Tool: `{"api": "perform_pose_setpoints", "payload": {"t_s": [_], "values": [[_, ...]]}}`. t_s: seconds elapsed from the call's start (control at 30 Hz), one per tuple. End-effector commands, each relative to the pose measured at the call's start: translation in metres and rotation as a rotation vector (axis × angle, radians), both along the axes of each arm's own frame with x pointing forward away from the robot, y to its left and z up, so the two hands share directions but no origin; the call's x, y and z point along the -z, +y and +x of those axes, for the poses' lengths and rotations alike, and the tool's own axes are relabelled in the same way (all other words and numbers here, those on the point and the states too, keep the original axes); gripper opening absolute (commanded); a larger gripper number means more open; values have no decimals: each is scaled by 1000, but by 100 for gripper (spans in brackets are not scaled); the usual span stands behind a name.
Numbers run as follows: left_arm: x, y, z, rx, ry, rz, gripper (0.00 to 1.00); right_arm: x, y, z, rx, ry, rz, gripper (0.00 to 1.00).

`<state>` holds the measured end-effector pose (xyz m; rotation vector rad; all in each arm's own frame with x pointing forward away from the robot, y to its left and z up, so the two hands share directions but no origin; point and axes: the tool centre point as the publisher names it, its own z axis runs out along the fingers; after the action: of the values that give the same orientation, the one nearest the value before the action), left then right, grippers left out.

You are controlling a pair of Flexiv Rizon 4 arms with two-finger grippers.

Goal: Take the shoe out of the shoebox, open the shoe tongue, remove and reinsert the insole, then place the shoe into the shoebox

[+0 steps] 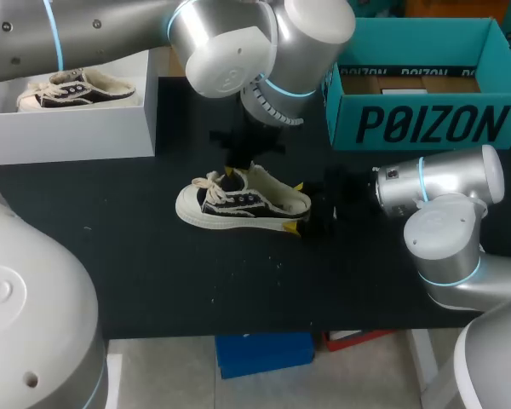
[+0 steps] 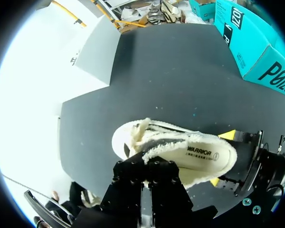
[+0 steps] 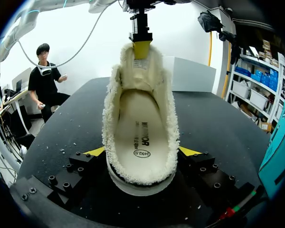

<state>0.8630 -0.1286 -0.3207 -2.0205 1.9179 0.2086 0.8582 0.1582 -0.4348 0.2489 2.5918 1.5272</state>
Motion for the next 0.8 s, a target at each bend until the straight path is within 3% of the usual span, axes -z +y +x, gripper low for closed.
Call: {"api": "perform_pose_setpoints", "payload": {"t_s": [0.03, 0.8], "values": [[-1, 13, -4, -7, -17, -53, 0, 2, 2, 1, 2, 1, -1, 0], [-5, 38, -2, -120, -83, -137, 0, 2, 2, 1, 2, 1, -1, 0]]}}
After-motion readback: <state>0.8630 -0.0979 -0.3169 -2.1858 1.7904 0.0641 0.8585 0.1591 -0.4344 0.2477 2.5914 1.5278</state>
